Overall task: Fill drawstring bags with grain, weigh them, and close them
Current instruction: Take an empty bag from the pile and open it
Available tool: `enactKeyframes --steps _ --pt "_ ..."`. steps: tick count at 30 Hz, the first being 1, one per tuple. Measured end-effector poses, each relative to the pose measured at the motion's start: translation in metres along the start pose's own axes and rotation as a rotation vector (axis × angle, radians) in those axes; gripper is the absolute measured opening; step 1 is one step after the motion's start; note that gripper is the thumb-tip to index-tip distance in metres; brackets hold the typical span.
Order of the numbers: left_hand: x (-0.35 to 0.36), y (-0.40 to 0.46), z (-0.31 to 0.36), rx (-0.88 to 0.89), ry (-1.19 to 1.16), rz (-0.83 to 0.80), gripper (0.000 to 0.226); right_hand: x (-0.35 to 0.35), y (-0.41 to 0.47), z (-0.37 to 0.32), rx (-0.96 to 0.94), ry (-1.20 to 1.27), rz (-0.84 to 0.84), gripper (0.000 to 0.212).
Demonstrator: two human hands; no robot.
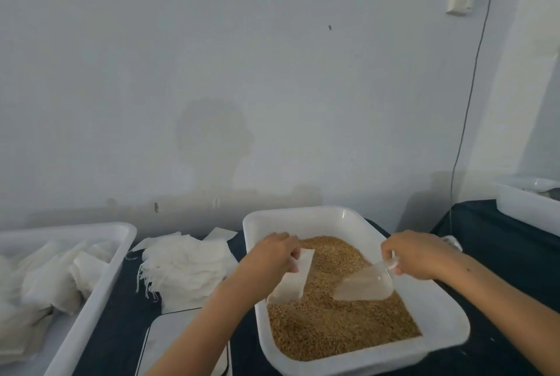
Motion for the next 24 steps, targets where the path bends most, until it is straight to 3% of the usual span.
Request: enactKeyframes --steps 5,11,17,24 --pt "0.003 0.004 -0.016 0.010 -0.013 0.199 0.016 0.016 0.007 -0.022 -0.096 0.049 -0.041 0.024" --pt "0.024 0.010 -0.033 -0.098 -0.047 0.183 0.006 0.033 0.008 -0.023 -0.146 0.275 -0.064 0.015" --pt "0.036 0.010 -0.032 -0.049 -0.124 0.201 0.009 0.022 -0.011 0.003 -0.190 0.541 -0.001 0.013" --pt "0.043 0.006 -0.025 0.020 -0.209 0.255 0.006 -0.014 -0.010 0.007 -0.165 0.480 0.124 0.012"
Point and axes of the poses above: each hand's wrist, its own y-axis towards the middle knuckle, its own x-axis out of the palm, z = x × y, the point moved 5 cm from there along y, towards the middle knuckle, and after that the axes turned 6 degrees about -x, right-handed, at the moved point
